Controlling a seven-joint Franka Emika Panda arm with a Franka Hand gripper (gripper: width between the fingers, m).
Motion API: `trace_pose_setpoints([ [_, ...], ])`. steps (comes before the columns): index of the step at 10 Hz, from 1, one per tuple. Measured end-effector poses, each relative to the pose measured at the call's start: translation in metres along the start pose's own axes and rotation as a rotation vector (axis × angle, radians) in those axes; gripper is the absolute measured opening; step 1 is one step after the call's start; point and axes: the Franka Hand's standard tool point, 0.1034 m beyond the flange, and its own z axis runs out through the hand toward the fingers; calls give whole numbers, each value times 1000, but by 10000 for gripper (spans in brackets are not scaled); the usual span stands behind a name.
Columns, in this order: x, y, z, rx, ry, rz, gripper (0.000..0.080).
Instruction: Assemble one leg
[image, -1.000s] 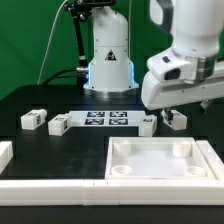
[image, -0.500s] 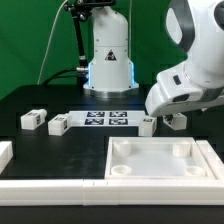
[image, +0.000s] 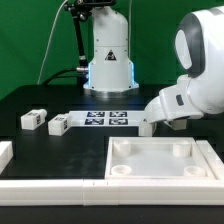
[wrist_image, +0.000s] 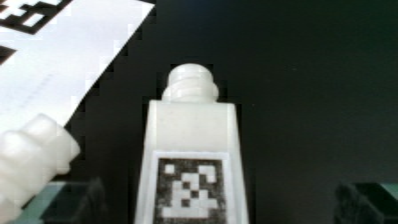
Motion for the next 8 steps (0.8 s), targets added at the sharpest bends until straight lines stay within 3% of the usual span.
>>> trace_pose_setpoints([
  [1,0,0,0,0,1,0,649],
  [3,0,0,0,0,1,0,385],
  [4,0,0,0,1,0,0,385],
  [5,0,0,0,1,0,0,288],
  [8,0,0,0,1,0,0,288],
])
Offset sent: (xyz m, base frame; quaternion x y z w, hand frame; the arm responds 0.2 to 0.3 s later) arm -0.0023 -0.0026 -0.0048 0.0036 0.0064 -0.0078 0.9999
